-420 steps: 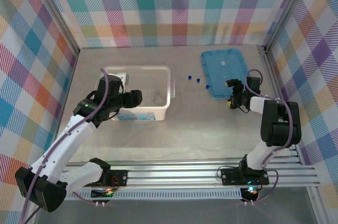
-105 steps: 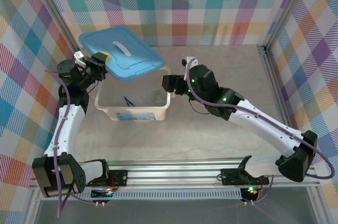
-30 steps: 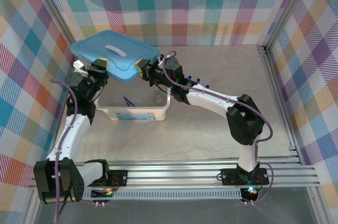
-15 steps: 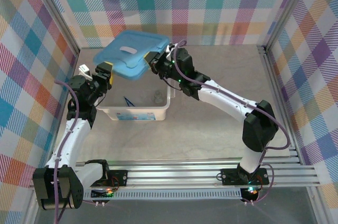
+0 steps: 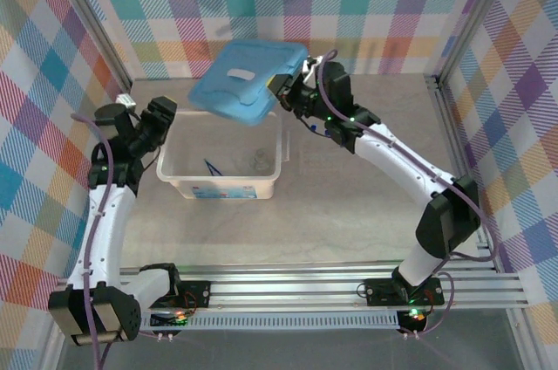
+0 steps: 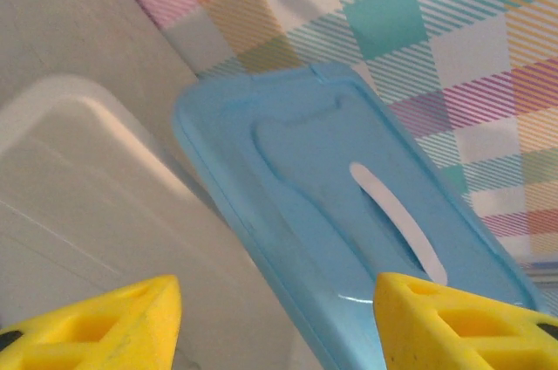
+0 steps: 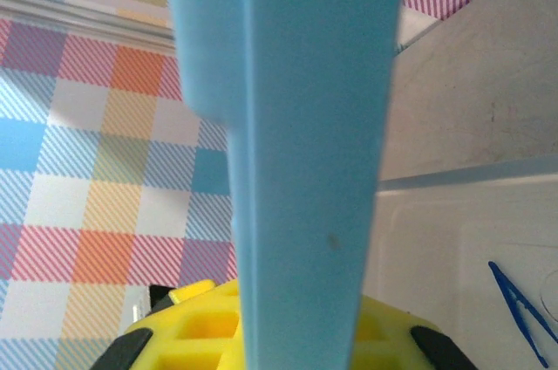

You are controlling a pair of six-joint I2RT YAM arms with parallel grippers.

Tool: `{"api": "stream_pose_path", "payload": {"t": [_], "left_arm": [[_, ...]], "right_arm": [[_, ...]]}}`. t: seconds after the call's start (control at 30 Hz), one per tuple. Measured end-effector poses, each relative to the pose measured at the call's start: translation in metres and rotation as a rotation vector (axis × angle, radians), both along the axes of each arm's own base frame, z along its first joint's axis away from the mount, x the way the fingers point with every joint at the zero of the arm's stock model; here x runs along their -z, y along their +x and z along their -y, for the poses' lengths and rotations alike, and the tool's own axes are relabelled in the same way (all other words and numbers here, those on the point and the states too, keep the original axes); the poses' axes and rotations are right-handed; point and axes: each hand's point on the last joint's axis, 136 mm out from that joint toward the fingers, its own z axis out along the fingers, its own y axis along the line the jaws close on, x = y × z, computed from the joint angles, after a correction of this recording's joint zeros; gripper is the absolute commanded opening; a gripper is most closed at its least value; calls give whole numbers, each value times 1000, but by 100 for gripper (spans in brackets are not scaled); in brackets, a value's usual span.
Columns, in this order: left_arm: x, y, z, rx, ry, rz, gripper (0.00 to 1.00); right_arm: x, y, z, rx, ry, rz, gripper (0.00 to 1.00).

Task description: Organize the chemistry lab equipment

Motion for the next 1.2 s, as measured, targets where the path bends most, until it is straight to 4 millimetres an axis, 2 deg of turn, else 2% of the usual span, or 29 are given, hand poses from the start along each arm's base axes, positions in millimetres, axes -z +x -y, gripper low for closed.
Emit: {"api": "stream_pose_path", "payload": {"t": [0.13, 0.33, 0.43, 0.53, 0.63, 0.9, 1.0, 1.2], "left_arm": [[-7, -9, -12, -26, 92, -36, 61], [24, -20, -23, -34, 159, -167, 61], [32, -26, -28, -45, 177, -194, 59], [40, -37, -36, -80, 191, -211, 59], [39, -46, -44, -116, 208, -217, 59], [43, -51, -65, -194, 243, -234, 56], [54, -52, -70, -211, 254, -258, 56], [90, -57, -72, -210, 262, -331, 55]], "right_arm": [[-11, -6, 6, -68, 8, 26, 2], [-24, -24, 7, -236, 30, 30, 4], [-41, -35, 1, -344, 58, 54, 5], [-45, -44, -4, -426, 87, 65, 5], [-37, -46, -9, -470, 97, 38, 5], [-7, -53, -15, -552, 108, -60, 5], [0, -55, -19, -571, 121, -79, 5], [24, -59, -25, -588, 128, -140, 5]]}}
